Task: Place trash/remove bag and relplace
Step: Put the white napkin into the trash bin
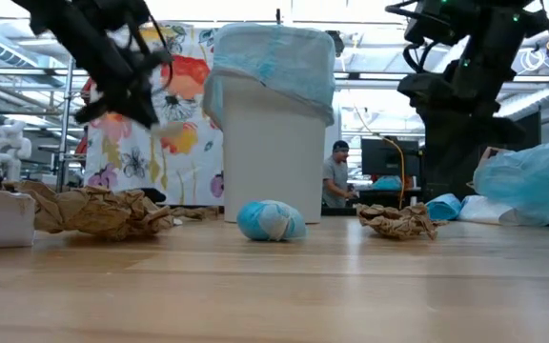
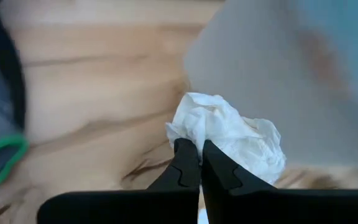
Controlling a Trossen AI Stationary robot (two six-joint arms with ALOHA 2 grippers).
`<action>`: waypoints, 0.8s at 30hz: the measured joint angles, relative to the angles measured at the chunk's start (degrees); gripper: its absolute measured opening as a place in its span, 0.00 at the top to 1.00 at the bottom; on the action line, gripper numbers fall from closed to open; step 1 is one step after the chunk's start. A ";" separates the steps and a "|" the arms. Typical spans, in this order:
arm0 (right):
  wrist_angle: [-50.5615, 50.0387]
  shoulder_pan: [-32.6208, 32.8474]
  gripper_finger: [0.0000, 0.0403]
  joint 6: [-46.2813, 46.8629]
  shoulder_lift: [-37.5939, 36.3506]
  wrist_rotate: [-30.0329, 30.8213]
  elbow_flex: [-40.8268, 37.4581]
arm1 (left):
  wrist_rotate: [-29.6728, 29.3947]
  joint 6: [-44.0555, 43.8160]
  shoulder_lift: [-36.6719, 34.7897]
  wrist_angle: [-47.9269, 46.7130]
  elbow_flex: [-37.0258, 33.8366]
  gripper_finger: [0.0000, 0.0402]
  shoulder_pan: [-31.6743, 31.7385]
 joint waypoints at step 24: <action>3.67 0.00 0.68 -7.27 -0.02 -0.22 -0.12 | -1.63 21.10 16.53 3.64 38.50 0.93 -4.28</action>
